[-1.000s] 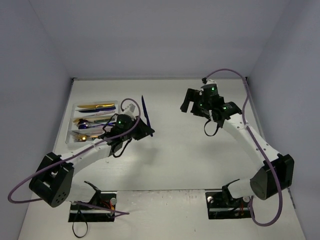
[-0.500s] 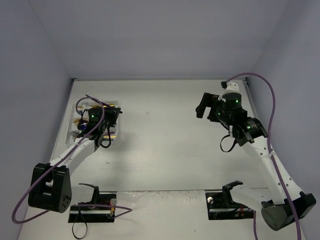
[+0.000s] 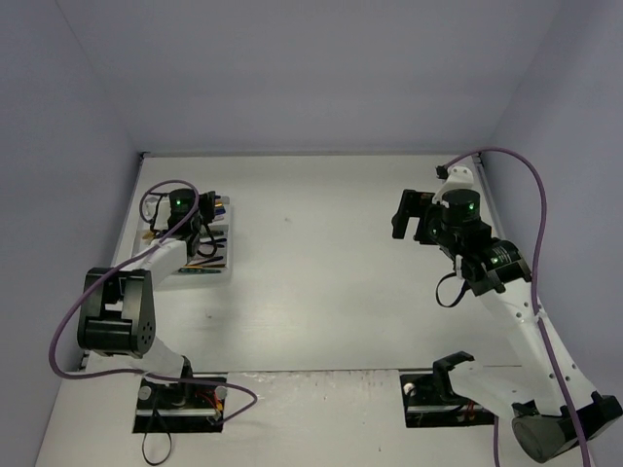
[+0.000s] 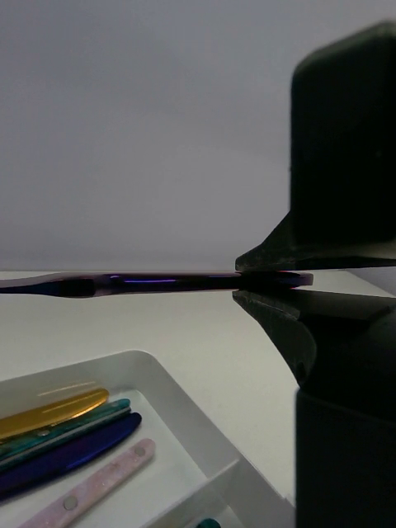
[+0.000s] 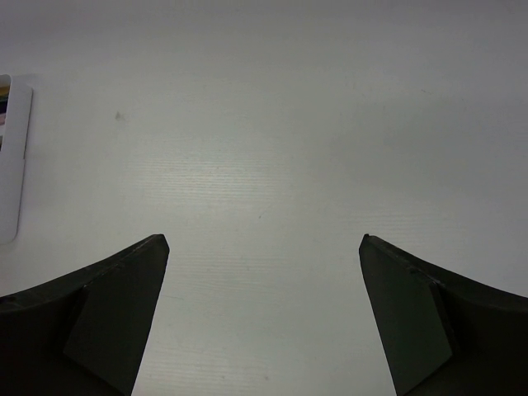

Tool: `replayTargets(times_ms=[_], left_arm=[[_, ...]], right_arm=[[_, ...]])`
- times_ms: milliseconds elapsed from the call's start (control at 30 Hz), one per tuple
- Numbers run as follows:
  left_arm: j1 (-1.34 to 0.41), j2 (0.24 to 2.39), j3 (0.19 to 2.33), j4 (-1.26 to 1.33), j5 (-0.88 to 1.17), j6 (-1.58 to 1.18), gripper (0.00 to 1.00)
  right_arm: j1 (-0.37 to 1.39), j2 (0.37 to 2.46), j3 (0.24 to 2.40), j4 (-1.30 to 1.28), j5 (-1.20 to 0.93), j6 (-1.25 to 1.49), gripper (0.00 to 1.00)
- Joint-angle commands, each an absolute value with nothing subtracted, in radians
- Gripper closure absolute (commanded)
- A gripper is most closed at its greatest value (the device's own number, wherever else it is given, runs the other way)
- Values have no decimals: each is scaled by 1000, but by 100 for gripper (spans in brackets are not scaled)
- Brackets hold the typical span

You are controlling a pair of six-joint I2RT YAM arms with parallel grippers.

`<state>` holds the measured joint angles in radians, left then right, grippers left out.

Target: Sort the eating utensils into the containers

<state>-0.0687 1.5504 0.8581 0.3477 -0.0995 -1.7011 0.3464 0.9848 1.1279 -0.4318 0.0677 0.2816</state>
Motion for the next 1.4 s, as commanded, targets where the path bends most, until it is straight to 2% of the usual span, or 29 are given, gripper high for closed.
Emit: replayTargets(times_ms=[0, 700, 1367], left_arm=[[-56, 1572, 938, 455, -154, -1814, 100], [-32, 1651, 869, 497, -192, -2062, 100], [-6, 1780, 982, 449, -80, -2044, 98]], right_arm=[[339, 966, 1117, -405, 122, 244, 0], [334, 954, 1084, -414, 160, 221, 0], [330, 939, 1055, -417, 179, 215, 0]])
